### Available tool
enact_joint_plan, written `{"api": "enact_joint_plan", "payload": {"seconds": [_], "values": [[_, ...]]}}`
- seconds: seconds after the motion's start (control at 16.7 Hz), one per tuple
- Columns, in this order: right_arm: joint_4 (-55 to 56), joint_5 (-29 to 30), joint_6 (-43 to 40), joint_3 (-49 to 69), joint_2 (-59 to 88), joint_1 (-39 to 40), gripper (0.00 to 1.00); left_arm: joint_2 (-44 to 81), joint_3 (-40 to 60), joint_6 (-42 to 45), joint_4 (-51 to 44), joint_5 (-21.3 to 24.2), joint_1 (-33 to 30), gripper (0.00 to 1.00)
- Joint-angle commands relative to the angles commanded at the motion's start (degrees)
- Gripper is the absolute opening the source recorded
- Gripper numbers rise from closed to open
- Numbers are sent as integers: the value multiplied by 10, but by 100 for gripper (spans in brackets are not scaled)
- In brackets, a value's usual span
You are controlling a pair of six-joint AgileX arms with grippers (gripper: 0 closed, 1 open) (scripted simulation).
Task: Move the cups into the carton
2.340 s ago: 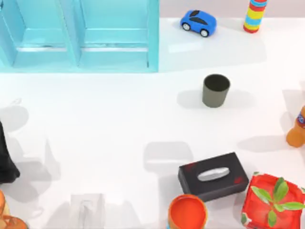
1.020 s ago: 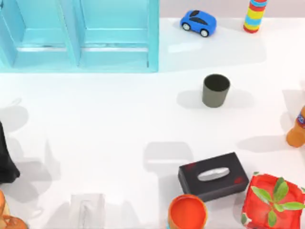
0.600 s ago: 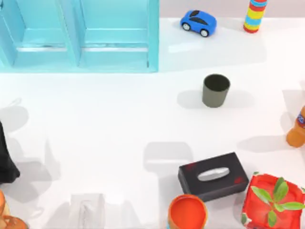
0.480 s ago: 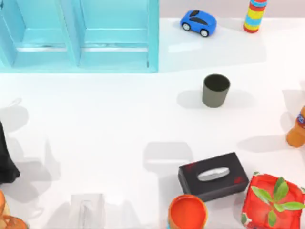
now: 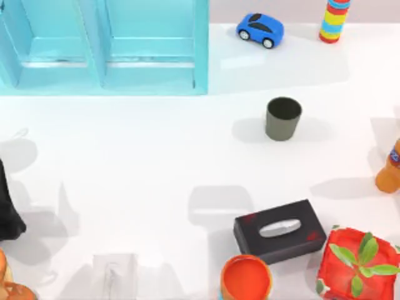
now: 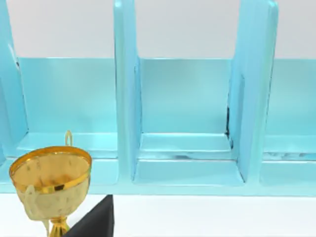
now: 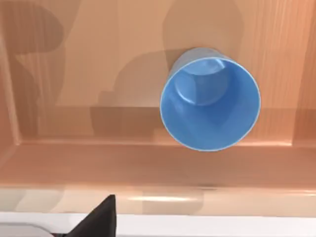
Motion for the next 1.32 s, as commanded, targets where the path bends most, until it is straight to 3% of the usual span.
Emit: {"api": "enact_joint_plan", "payload": {"seconds": [0.24, 0.72, 0.96, 1.32], "values": [[-67, 2, 1, 65, -3, 0, 100, 0, 0, 0, 0, 0, 0, 100], [-67, 3, 38, 105, 36, 39, 100, 0, 0, 0, 0, 0, 0, 100], [-65, 11, 167, 226, 145, 168, 100, 0, 0, 0, 0, 0, 0, 100], [-55, 32, 451, 439, 349, 447, 100, 0, 0, 0, 0, 0, 0, 100]]}}
